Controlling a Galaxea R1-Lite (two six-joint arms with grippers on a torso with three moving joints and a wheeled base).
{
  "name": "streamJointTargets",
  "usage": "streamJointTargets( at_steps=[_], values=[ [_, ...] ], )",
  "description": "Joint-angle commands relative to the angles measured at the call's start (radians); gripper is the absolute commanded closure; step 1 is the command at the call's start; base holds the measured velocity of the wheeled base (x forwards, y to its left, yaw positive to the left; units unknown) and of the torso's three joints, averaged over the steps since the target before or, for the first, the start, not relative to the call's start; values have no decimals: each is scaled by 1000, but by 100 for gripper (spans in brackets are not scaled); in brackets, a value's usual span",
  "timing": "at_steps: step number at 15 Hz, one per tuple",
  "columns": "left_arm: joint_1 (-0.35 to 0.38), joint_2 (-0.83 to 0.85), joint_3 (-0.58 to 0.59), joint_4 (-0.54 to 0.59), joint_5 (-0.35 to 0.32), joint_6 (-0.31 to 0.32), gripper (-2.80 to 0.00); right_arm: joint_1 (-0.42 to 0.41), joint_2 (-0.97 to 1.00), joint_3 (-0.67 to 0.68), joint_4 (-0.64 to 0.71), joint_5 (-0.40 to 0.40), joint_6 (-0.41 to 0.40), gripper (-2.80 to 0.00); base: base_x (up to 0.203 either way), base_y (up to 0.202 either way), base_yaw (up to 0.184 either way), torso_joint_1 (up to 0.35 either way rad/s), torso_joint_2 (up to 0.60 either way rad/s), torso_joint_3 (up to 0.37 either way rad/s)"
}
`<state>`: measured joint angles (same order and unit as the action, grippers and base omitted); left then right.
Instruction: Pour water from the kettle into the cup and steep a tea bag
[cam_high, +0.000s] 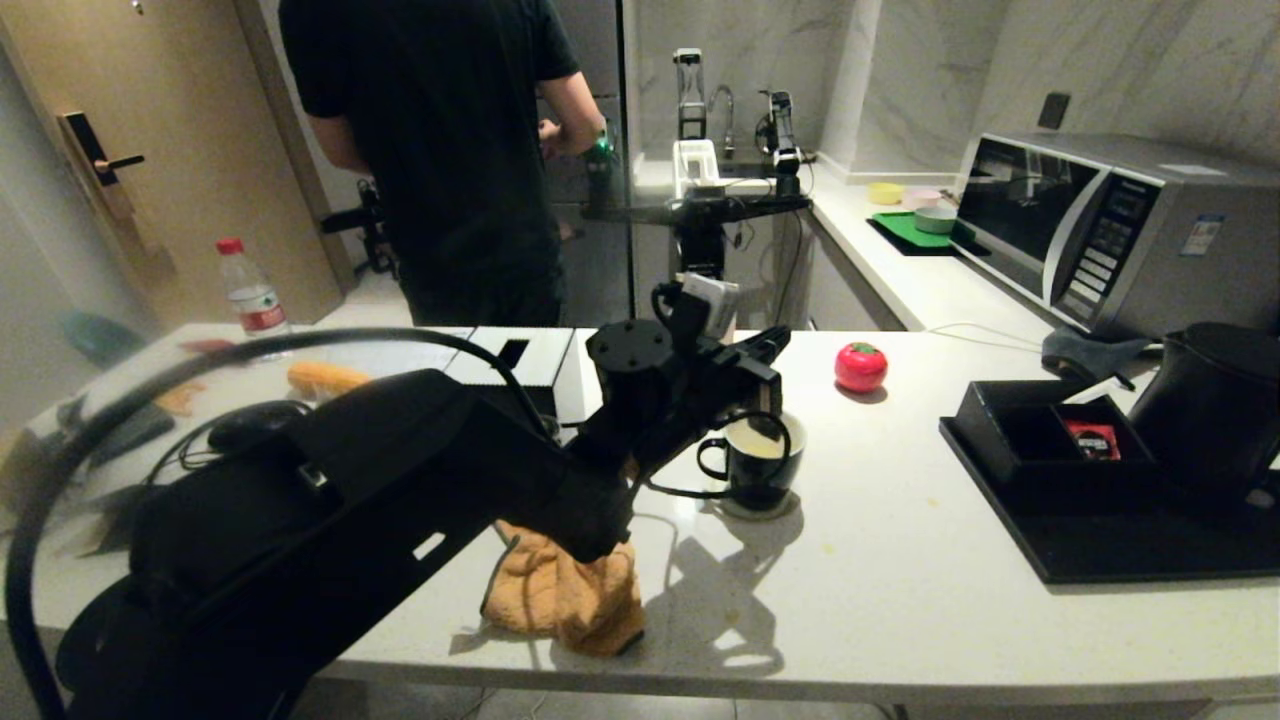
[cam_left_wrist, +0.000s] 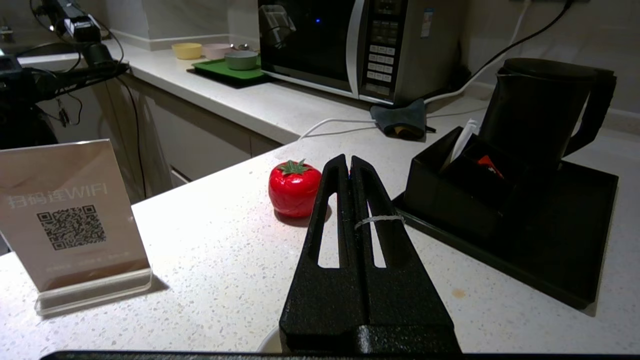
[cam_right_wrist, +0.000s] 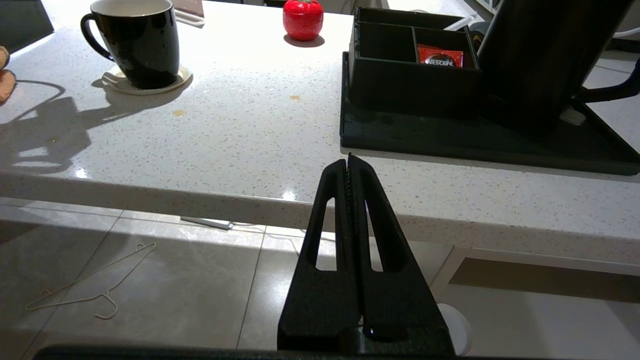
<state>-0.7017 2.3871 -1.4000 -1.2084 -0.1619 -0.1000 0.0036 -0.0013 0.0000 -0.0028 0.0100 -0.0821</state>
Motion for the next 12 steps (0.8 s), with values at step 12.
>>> streamJointTargets(
  at_steps=[12],
  values=[
    [11, -103, -7, 135, 63, -3, 0, 1, 1, 0, 0, 1, -1, 0, 0, 0, 0, 0, 0, 0]
  ],
)
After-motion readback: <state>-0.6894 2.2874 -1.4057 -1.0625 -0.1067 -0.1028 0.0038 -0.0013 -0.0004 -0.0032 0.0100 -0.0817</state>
